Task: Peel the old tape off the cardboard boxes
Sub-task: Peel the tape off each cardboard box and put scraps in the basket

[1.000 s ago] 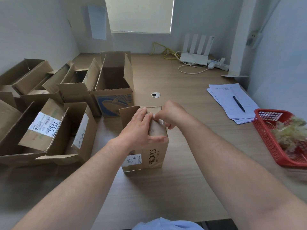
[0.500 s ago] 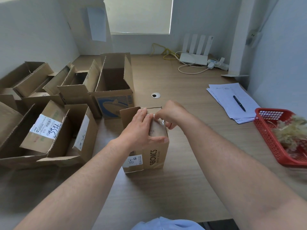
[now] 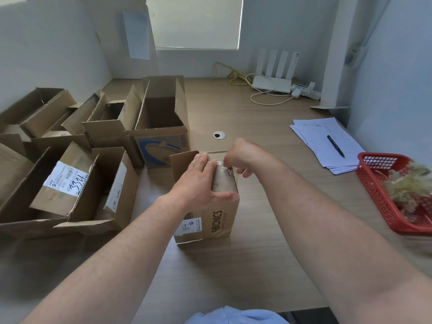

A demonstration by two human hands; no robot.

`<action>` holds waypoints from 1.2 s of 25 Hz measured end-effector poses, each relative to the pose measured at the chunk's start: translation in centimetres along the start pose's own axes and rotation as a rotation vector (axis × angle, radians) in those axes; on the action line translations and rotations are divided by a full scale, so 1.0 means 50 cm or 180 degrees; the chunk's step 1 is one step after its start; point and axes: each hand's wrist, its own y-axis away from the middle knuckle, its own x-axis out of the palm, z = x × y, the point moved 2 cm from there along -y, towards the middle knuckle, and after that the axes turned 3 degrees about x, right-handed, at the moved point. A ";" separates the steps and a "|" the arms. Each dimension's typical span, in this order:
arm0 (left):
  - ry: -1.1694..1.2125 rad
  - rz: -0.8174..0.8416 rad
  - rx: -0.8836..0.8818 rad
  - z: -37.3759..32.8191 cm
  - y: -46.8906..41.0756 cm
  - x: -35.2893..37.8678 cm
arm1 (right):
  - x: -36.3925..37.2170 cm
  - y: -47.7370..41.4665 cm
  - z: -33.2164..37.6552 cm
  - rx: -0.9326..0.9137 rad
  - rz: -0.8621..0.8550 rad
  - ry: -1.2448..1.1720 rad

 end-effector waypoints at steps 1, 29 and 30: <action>0.0004 -0.0015 0.0010 -0.001 0.000 0.000 | -0.002 0.001 0.004 -0.0020 -0.0075 0.0130; -0.0087 -0.0004 -0.0073 -0.003 -0.002 0.003 | 0.042 0.019 -0.086 -0.0684 -0.0827 -0.1121; -0.0096 -0.0004 -0.0083 -0.005 -0.002 0.003 | 0.051 0.022 -0.082 -0.0778 -0.0937 -0.0625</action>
